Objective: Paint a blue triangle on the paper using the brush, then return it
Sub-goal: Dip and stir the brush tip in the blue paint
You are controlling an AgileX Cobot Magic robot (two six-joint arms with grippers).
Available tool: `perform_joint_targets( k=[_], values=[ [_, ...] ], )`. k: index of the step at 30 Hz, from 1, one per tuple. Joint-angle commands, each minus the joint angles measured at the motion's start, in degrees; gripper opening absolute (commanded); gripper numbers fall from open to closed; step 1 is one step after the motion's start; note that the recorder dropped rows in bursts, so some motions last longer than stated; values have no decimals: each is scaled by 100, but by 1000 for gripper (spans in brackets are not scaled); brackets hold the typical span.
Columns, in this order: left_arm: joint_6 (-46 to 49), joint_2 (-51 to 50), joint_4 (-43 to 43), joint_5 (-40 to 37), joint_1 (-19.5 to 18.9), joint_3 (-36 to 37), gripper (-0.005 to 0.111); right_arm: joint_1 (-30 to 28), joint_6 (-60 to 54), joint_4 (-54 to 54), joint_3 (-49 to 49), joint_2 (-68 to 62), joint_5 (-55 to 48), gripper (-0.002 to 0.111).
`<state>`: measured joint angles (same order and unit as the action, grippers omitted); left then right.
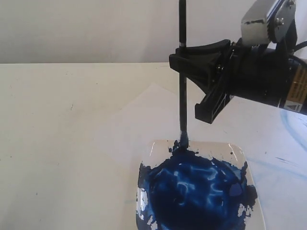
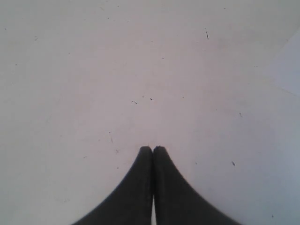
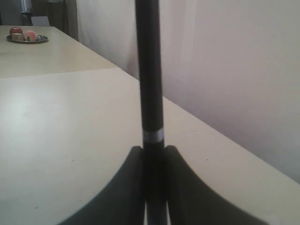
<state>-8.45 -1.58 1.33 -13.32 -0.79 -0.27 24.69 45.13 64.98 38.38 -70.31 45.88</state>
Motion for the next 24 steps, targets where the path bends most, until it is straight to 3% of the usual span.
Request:
perform_joint_targets(
  k=[1, 7, 11, 24],
  values=[
    [-40, -15, 1, -14, -9, 27, 0, -356, -493, -119, -283, -26, 700, 0],
    [-40, -15, 1, -14, -9, 27, 0, -1138, -211, -367, -833, -26, 1671, 0],
    [-40, -15, 1, -14, -9, 27, 0, -1223, 210, -315, -1120, -26, 2305, 0],
    [-40, -15, 1, -14, -9, 27, 0, -1212, 742, -220, -1453, -53, 1606, 0]
  ],
)
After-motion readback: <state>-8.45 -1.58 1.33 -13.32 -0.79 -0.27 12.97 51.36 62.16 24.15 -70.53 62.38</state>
